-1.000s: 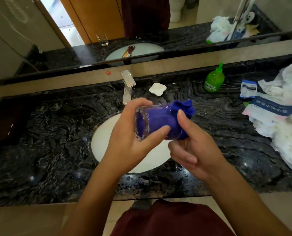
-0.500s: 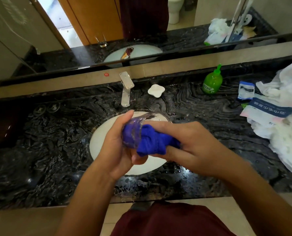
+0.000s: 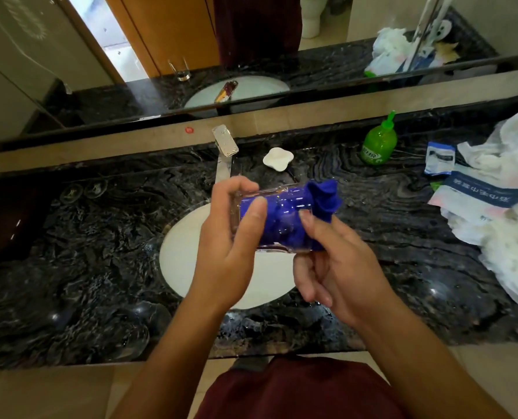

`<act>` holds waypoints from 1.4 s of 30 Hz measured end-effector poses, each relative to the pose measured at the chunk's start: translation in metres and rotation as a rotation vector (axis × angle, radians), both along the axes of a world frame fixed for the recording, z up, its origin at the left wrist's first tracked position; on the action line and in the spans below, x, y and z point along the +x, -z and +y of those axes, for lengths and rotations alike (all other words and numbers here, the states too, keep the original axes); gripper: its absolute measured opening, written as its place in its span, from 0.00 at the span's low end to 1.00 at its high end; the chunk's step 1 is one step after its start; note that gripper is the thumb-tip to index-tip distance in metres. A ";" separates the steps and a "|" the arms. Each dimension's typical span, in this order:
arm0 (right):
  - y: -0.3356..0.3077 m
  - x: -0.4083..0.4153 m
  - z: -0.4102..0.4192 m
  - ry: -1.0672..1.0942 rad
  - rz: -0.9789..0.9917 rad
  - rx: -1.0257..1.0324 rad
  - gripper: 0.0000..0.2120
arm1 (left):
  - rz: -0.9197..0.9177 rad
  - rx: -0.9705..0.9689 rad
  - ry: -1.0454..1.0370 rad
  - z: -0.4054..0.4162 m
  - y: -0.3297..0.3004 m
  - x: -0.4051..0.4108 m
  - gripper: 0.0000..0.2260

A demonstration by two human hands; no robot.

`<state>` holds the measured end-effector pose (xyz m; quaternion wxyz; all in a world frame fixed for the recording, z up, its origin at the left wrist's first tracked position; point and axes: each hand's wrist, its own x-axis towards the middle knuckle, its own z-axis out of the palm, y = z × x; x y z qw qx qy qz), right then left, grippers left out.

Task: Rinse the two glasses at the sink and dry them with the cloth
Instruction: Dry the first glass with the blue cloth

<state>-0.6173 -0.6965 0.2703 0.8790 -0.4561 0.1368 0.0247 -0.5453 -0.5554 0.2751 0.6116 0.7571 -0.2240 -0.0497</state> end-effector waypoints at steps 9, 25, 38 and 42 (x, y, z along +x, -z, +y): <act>-0.014 -0.004 -0.032 -0.264 -0.366 -0.907 0.22 | 0.871 -0.298 -0.060 -0.010 0.012 0.002 0.20; -0.004 0.001 -0.032 -0.010 -0.649 -1.276 0.20 | 1.073 -0.347 0.195 0.007 0.031 0.015 0.21; -0.001 -0.001 -0.037 -0.156 -0.319 -0.562 0.03 | 0.844 -0.163 0.016 0.004 0.015 0.009 0.22; 0.012 0.000 -0.041 0.149 -0.173 -0.142 0.12 | 0.867 -0.283 0.016 0.011 0.015 0.017 0.21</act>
